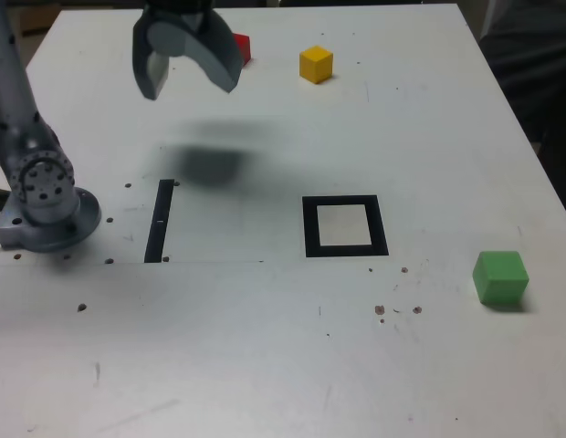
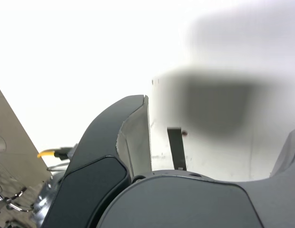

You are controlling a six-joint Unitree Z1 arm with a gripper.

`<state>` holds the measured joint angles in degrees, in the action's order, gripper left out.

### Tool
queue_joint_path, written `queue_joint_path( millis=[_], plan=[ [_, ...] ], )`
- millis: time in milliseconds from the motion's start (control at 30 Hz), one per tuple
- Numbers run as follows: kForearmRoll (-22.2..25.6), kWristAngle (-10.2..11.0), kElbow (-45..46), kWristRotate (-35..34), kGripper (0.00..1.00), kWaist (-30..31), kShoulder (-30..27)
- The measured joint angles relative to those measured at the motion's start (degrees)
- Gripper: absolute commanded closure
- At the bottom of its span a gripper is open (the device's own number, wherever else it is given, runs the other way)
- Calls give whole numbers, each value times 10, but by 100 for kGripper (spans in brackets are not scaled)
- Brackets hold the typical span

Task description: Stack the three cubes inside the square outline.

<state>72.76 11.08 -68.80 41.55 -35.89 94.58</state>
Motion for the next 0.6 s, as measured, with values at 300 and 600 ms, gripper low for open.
queue_joint_path(
  millis=[300,600],
  plan=[
    [6,-3,-95,91,0,-123,65],
    [13,-2,-196,139,0,-174,141]
  ],
)
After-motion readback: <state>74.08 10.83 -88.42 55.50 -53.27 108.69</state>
